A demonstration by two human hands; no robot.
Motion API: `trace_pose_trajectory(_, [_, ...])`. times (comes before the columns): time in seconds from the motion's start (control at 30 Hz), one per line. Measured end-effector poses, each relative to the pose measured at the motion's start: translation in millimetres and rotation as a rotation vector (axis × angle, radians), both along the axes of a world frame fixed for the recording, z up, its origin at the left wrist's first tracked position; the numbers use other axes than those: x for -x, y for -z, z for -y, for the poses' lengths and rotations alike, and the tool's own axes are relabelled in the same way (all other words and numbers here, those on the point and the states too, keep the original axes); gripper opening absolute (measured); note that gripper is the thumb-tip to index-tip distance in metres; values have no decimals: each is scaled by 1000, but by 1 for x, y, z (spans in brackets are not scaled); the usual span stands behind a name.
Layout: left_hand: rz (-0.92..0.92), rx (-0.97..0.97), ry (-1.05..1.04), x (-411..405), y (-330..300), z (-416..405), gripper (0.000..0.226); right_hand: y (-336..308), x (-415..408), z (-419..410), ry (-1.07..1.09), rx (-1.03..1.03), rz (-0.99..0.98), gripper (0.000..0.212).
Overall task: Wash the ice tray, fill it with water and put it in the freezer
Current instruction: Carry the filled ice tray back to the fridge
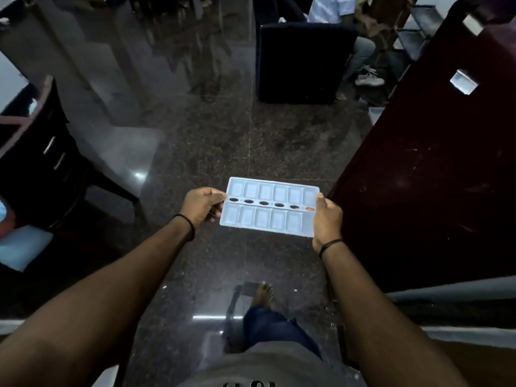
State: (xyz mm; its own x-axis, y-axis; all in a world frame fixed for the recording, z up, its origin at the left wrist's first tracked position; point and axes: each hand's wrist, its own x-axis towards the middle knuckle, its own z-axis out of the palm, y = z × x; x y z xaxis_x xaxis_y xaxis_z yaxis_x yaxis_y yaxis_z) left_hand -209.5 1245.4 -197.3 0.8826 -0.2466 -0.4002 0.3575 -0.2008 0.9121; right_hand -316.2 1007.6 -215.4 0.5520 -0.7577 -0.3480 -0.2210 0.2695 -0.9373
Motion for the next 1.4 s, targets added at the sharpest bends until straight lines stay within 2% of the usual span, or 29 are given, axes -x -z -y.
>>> trace_pose_trajectory(0.53, [42, -65, 179, -202, 5, 114, 15, 2, -164, 103, 94, 9, -22, 31])
trace_pose_trajectory(0.97, [67, -119, 486, -387, 2, 228, 15, 13, -290, 170, 372, -17, 23, 30])
trace_pose_trajectory(1.1, [78, -106, 559, -428, -8, 267, 18, 6, -320, 190, 460, -26, 40, 25])
trace_pose_trajectory(1.4, [47, -123, 703, -504, 1, 384, 17, 9, -372, 260, 639, -60, 51, 33])
